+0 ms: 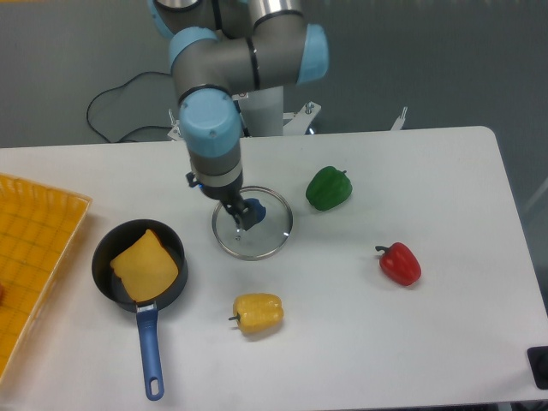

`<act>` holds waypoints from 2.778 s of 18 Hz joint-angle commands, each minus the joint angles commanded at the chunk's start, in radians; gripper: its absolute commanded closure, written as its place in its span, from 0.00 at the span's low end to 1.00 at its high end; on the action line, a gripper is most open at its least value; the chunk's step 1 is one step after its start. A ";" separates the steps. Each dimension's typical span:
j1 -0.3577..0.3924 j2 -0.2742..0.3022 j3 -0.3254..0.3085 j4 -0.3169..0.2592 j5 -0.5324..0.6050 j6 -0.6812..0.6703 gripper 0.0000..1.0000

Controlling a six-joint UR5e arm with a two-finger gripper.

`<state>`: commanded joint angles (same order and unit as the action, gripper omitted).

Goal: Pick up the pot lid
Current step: 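Lower the gripper and close it on the blue knob, then hold the blue knob firmly, adjusting the grip on the lid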

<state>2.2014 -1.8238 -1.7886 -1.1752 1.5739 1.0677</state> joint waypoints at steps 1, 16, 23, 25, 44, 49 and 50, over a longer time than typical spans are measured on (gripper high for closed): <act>-0.002 -0.006 -0.008 0.003 0.003 0.000 0.00; 0.100 -0.022 -0.094 0.121 0.005 0.024 0.00; 0.124 -0.022 -0.103 0.117 0.084 0.117 0.00; 0.126 -0.023 -0.120 0.117 0.089 0.120 0.00; 0.135 -0.022 -0.166 0.124 0.089 0.169 0.00; 0.124 -0.025 -0.172 0.124 0.090 0.164 0.00; 0.124 -0.025 -0.184 0.129 0.091 0.164 0.00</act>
<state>2.3255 -1.8484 -1.9726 -1.0462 1.6644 1.2318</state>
